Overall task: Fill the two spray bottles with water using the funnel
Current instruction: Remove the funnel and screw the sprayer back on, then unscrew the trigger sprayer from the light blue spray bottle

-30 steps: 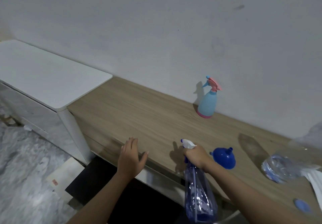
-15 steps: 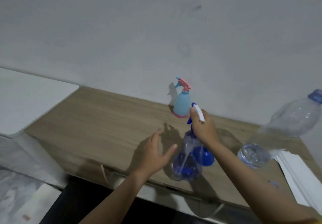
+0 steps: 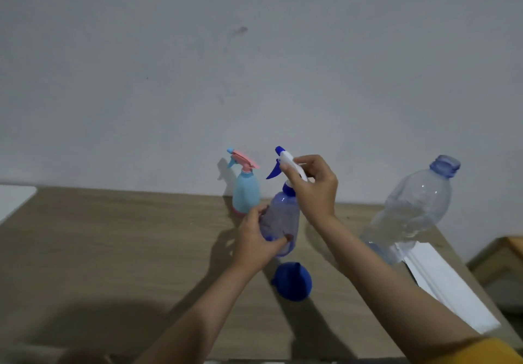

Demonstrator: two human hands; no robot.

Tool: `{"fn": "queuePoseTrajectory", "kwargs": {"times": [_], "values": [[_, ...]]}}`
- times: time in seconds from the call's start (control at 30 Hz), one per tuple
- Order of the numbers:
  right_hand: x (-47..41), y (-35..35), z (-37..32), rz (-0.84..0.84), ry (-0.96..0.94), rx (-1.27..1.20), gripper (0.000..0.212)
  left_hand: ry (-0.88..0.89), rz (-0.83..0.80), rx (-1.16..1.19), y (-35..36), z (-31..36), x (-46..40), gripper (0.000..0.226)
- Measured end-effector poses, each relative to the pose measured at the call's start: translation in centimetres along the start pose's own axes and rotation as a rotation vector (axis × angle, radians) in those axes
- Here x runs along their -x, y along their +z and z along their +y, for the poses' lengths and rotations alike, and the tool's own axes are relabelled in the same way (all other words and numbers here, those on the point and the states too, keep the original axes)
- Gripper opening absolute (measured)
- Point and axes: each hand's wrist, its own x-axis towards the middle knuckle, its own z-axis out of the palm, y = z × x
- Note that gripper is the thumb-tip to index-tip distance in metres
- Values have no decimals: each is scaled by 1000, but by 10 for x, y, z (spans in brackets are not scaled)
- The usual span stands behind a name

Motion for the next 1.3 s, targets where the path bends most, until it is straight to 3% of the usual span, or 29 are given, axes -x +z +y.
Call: {"fn": "queuePoseTrajectory", "kwargs": {"times": [0.37, 0.53, 0.73, 0.83, 0.9, 1.0, 1.13, 1.2, 1.3], "values": [[-88, 3, 52, -306, 21, 377, 20, -74, -19, -171, 58, -37, -123, 55], [-110, 7, 77, -362, 41, 518, 12, -87, 42, -218, 82, -56, -146, 55], [-120, 10, 90, -403, 8, 700, 24, -74, 55, -265, 90, -53, -148, 64], [-107, 14, 95, -276, -246, 857, 27, -77, 44, -157, 84, -54, -132, 73], [-94, 21, 91, -203, -480, 733, 21, -31, 67, -93, 78, -54, -116, 63], [-80, 41, 85, -310, -640, 572, 21, 64, 269, -149, 62, -56, -96, 49], [-75, 71, 79, -565, -188, 586, 46, 25, 490, -331, 33, -62, -97, 69], [-76, 85, 83, -608, -63, 621, 50, -59, 463, -294, 17, -61, -105, 80], [-77, 97, 84, -592, 27, 653, 35, -138, 319, -245, 1, -59, -118, 80]]}}
